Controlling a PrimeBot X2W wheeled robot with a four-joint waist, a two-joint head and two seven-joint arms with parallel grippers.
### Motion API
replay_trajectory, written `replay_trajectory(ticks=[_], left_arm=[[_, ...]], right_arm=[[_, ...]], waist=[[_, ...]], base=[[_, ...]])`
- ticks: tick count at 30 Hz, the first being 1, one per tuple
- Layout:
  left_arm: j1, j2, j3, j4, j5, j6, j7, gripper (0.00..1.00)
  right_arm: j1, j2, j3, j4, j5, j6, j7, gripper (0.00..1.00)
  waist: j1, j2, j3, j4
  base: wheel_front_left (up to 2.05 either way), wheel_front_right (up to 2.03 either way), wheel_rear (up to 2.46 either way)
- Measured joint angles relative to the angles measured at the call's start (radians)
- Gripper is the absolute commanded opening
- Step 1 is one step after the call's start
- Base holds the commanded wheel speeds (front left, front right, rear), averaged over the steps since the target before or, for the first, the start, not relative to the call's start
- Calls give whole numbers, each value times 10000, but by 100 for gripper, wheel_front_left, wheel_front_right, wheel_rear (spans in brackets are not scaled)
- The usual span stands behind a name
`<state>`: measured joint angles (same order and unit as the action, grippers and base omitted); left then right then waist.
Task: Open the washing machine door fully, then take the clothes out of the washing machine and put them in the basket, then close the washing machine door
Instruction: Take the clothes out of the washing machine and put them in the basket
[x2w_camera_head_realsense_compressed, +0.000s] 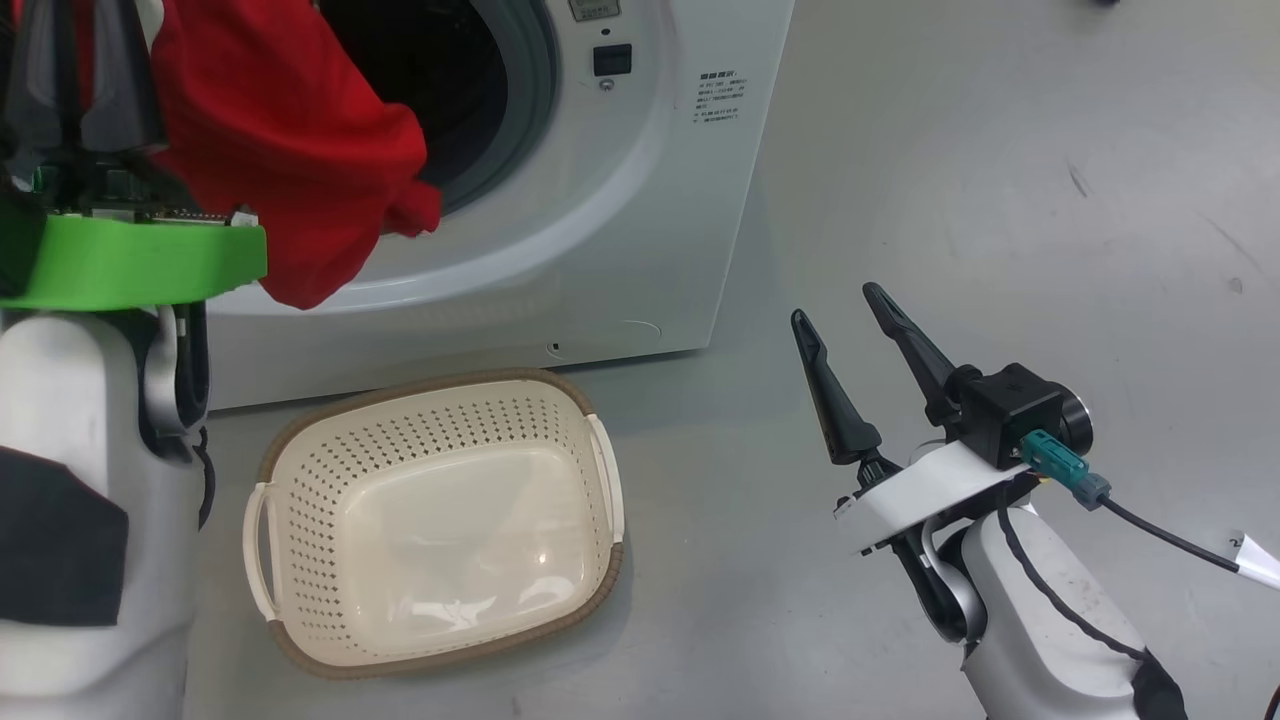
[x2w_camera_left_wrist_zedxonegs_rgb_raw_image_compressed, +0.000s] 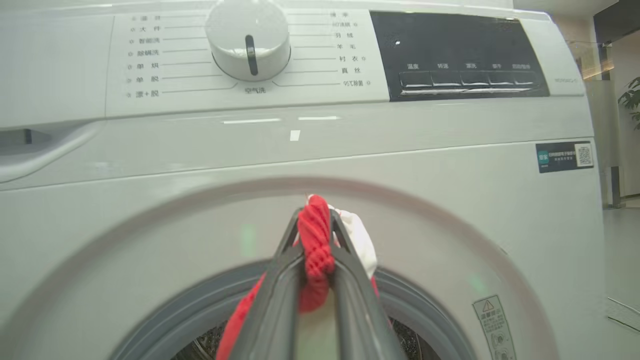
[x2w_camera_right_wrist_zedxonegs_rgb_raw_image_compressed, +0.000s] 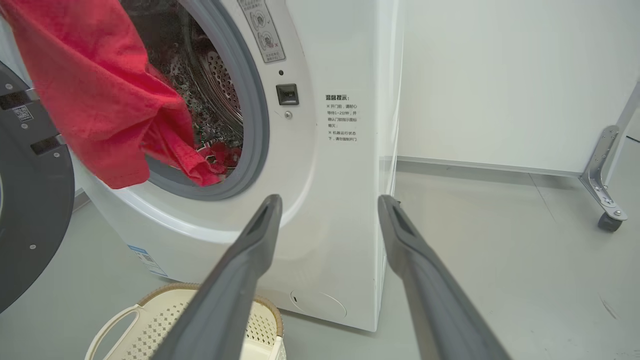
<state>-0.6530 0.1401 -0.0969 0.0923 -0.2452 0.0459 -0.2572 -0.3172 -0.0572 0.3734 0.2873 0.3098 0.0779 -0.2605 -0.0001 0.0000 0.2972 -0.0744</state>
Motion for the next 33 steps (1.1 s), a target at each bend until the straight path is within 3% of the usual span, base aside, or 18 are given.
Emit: replay_trajectory(ticks=[15,24,33], left_arm=[[1732,-261,84,-2520,466,290,-6,0],[3705,-385,40,-2205,464,476,19,0],[5330,-648,-113,-817,117,500,288,0]], right_arm=[[280,2,-73,-13,0,31,0,100],[401,4,-31,-69,-36,75,0,100],[390,4,-19,-222,-36,81,0,100]], waist=[[1,0,-394,89],[1,0,-387,78],[1,0,-144,-104]], base=[[0,0,0],[0,0,0],[0,0,0]])
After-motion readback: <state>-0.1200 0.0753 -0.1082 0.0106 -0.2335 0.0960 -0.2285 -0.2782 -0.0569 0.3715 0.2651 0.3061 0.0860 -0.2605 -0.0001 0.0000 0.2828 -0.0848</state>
